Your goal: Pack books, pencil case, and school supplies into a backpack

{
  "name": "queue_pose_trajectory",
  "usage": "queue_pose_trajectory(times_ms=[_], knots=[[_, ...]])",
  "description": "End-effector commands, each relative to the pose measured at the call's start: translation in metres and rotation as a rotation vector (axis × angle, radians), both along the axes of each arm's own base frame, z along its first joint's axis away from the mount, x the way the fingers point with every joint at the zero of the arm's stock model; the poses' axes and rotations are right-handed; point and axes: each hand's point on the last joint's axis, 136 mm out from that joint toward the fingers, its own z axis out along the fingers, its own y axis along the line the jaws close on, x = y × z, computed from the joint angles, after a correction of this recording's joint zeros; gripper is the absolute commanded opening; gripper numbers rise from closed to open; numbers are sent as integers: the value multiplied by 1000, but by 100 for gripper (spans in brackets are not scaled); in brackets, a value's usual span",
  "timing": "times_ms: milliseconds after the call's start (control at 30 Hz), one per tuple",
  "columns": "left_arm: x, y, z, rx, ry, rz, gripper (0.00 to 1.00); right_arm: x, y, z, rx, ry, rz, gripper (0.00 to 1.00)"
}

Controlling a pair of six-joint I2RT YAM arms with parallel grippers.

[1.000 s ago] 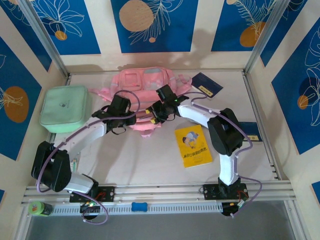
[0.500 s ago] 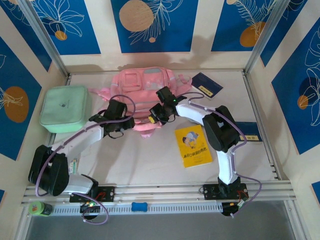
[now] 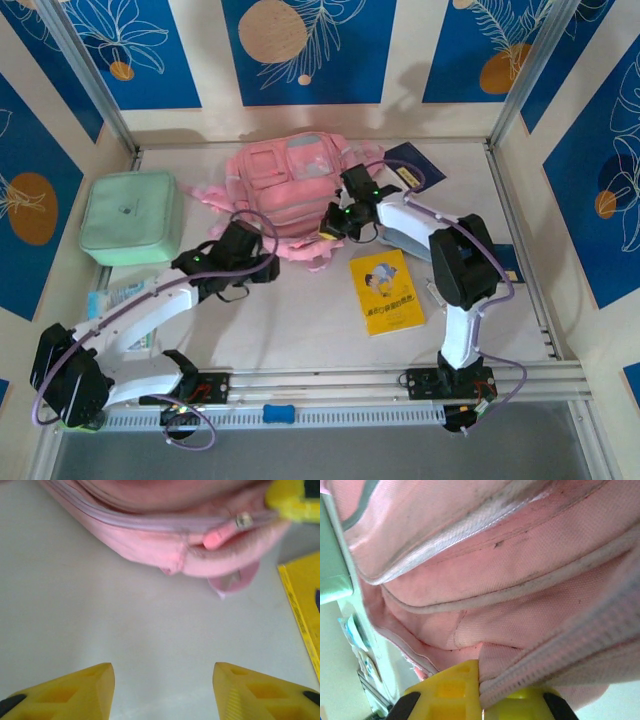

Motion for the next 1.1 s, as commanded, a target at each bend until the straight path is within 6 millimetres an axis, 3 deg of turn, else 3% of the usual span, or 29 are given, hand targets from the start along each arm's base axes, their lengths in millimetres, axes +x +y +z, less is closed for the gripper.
queue_pose_trajectory(times_ms=[0,300,467,667,900,1000,1067], knots=[[2,-15,9,34,-41,-76,55,-8,15,45,139,-153,212,0],[53,-52,19,251,-201,-343,55,-16,15,58,209,-142,252,0],[74,-60,6,362,-194,-396,48,-17,16,63,222,-150,253,0],[83,-77,-4,372,-181,-475,45,-13,19,66,232,-143,249,0],[96,-77,-19,430,-155,-476,41,-13,20,65,236,-136,247,0],[96,-78,-27,430,-132,-493,37,-13,20,66,237,-140,249,0],[99,-77,-31,444,-133,-499,28,-13,20,68,238,-145,252,0]])
